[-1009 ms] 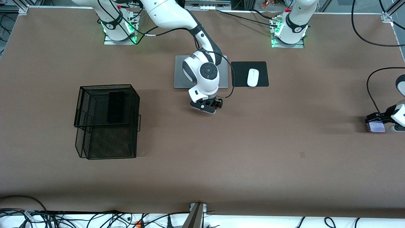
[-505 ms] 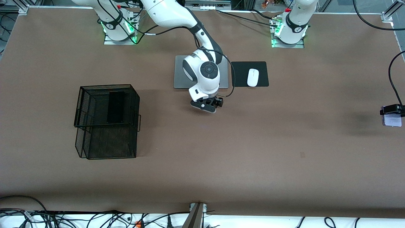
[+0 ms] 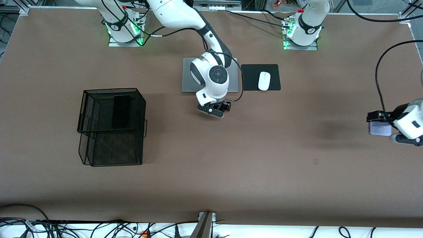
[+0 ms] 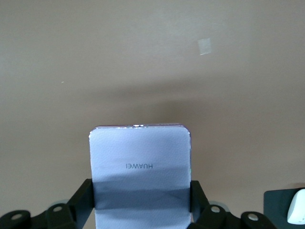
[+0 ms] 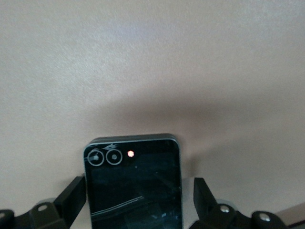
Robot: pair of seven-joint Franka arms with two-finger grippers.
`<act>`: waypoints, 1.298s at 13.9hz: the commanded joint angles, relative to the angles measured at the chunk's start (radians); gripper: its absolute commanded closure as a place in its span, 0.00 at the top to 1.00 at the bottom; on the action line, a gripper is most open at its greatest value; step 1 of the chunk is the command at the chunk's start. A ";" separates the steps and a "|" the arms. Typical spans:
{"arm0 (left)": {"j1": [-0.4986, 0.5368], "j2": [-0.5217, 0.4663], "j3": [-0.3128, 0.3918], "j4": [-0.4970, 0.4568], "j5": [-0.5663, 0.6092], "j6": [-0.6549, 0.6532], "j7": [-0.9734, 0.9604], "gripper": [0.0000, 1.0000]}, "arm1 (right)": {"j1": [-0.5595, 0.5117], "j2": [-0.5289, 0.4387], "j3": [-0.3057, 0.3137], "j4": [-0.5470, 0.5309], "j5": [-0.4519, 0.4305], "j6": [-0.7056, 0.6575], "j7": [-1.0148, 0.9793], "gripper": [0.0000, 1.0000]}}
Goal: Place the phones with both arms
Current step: 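Drop the flip phone into the basket while the left gripper carries the white phone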
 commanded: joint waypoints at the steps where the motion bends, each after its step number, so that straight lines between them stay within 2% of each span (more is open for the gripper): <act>1: -0.010 -0.007 0.010 0.006 -0.021 -0.020 -0.018 0.09 | 0.012 -0.006 -0.003 -0.016 -0.005 0.006 0.006 1.00; 2: -0.011 -0.007 0.009 0.006 -0.023 -0.026 -0.024 0.09 | 0.014 -0.002 -0.003 -0.016 -0.005 0.009 0.008 1.00; 3: -0.011 -0.007 0.001 0.006 -0.023 -0.032 -0.025 0.09 | 0.012 -0.001 -0.003 -0.016 -0.005 0.009 0.003 0.95; 5: -0.011 -0.013 -0.002 0.006 -0.023 -0.037 -0.025 0.09 | 0.017 -0.003 -0.003 -0.016 -0.007 0.007 0.000 0.38; 6: -0.011 -0.013 -0.002 0.007 -0.023 -0.049 -0.028 0.09 | 0.015 -0.009 -0.004 -0.014 -0.007 0.004 -0.003 0.22; 7: -0.011 -0.013 -0.003 0.009 -0.023 -0.056 -0.041 0.09 | 0.015 -0.014 -0.006 -0.010 -0.007 0.001 -0.015 0.15; 8: -0.011 -0.013 -0.003 0.009 -0.023 -0.056 -0.042 0.09 | 0.012 -0.041 -0.015 -0.010 -0.008 -0.019 -0.021 0.12; 10: -0.025 -0.013 -0.011 0.009 -0.023 -0.056 -0.042 0.09 | 0.001 -0.133 -0.067 -0.001 0.005 -0.153 -0.063 0.12; 13: -0.124 -0.007 -0.014 0.006 -0.024 -0.056 -0.070 0.09 | -0.015 -0.286 -0.142 -0.002 0.005 -0.347 -0.147 0.12; 16: -0.268 0.004 -0.019 -0.002 -0.067 -0.056 -0.154 0.11 | -0.020 -0.394 -0.286 -0.028 0.004 -0.517 -0.370 0.12; 18: -0.370 0.031 -0.019 -0.003 -0.125 -0.053 -0.295 0.11 | -0.019 -0.472 -0.407 -0.101 -0.004 -0.562 -0.579 0.12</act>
